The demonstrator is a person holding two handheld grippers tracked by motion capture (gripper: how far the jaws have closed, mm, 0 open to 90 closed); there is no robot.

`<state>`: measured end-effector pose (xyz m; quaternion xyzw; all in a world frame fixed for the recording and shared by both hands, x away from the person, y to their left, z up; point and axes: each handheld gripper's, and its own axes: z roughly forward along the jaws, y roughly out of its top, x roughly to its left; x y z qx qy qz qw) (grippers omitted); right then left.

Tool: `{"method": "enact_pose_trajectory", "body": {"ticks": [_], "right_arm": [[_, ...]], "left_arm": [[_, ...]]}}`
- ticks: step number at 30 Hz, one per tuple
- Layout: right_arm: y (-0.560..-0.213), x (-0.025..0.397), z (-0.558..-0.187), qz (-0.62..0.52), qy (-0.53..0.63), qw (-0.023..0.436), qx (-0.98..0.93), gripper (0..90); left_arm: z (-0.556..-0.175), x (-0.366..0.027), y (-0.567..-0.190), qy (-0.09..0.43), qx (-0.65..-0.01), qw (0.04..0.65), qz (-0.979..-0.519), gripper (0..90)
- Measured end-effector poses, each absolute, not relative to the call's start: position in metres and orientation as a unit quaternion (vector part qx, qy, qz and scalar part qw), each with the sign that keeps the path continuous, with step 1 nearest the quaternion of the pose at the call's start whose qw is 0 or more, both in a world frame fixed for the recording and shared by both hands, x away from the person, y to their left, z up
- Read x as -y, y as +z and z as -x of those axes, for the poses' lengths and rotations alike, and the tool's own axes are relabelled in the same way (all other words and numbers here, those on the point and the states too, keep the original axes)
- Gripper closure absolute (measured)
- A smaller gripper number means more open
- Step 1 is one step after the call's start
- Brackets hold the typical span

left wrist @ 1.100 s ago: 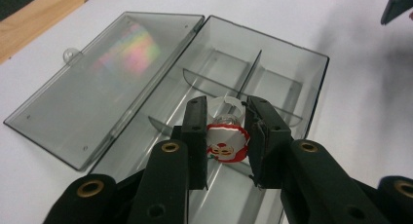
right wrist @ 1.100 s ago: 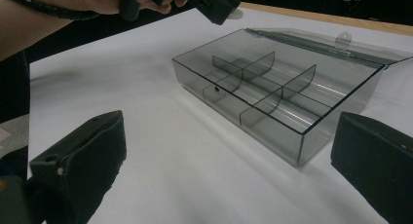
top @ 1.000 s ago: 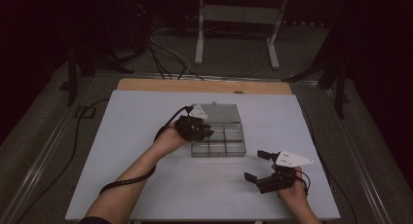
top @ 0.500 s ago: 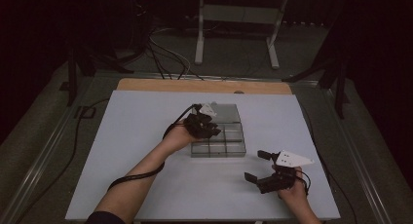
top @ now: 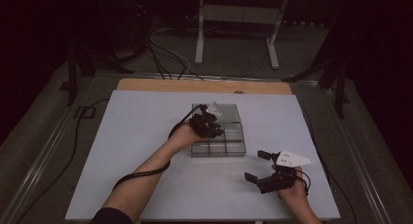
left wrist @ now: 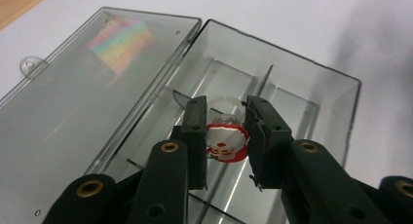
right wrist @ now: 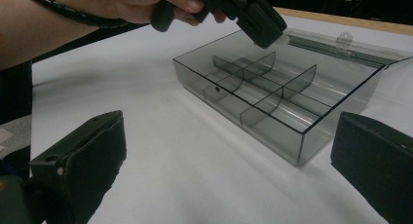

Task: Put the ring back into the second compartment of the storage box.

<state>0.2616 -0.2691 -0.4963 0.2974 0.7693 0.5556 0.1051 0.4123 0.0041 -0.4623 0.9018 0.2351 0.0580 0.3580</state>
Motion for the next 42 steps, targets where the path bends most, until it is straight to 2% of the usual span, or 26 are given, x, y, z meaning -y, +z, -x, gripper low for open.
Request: {"method": "enact_pose_trajectory", "body": {"ticks": [7,15,21,32,42], "right_arm": [[-0.496,0.269,-0.262,-0.296,0.557,0.107,-0.769,0.0],[-0.496,0.269,-0.261,-0.296,0.557,0.106,-0.768,0.0],[-0.495,0.269,-0.261,-0.297,0.557,0.106,-0.768,0.0],[-0.496,0.269,-0.261,-0.295,0.556,0.107,-0.77,0.0],[-0.495,0.269,-0.261,-0.297,0.557,0.107,-0.768,0.0]], "left_arm": [[-0.417,-0.003,-0.471,0.054,-0.239,0.345,-0.906,72.6],[-0.419,-0.004,-0.472,0.049,-0.246,0.359,-0.899,69.9],[-0.418,-0.005,-0.468,0.054,-0.256,0.356,-0.897,47.6],[-0.412,-0.017,-0.455,0.048,-0.279,0.385,-0.878,20.6],[-0.402,-0.033,-0.443,0.037,-0.279,0.401,-0.872,9.6]]}}
